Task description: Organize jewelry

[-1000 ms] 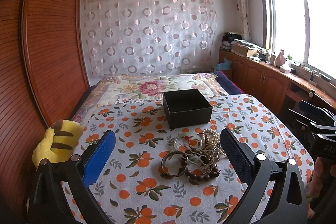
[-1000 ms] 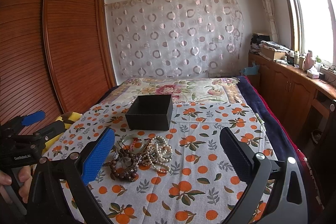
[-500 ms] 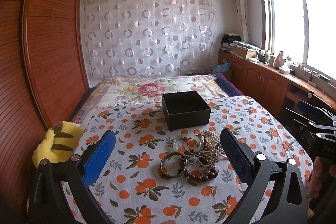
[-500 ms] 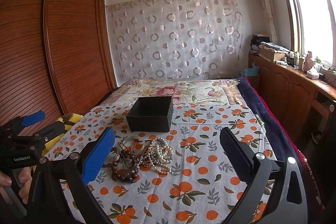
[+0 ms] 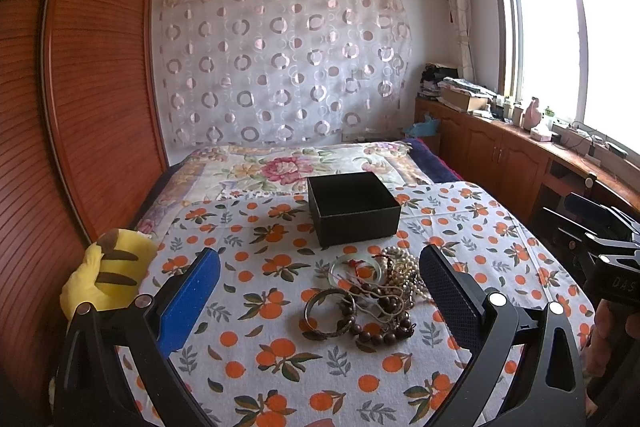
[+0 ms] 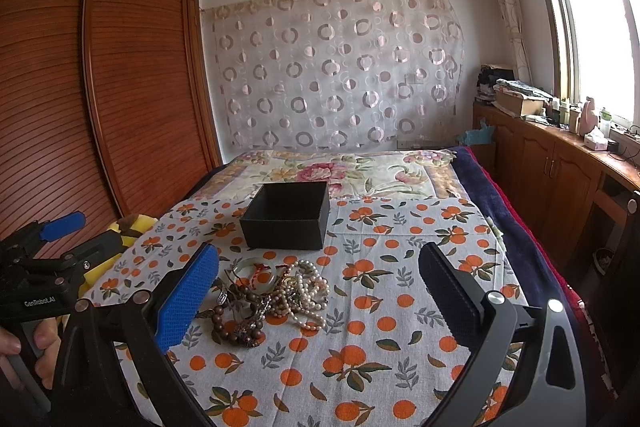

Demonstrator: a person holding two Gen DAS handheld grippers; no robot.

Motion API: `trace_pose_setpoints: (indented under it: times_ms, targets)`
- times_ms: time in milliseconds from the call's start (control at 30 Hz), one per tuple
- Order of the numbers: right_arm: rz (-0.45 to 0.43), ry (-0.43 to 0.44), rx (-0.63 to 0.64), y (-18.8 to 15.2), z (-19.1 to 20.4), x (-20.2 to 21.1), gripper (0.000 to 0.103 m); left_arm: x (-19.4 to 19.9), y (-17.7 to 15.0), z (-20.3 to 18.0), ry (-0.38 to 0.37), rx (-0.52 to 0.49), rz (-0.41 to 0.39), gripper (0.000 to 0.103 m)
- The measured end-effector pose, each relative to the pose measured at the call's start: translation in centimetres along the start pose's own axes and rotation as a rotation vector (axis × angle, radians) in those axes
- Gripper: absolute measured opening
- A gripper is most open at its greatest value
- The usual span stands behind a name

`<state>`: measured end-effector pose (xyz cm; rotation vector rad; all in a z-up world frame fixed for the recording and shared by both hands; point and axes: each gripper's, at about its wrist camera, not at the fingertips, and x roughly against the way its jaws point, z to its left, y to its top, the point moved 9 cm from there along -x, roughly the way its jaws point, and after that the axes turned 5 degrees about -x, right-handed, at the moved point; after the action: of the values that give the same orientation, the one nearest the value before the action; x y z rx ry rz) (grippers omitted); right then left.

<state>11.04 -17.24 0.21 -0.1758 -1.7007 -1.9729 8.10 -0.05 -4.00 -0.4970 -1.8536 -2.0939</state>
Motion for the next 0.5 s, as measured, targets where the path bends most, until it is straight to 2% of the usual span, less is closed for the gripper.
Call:
trace_pose_setpoints:
  times_ms: [500]
  targets:
    - [-0.005,0.004,0.004,-0.22,-0.03,-0.15,0.101,-0.04,0.00,-0.01,-0.001,0.001,-0.001,0.097]
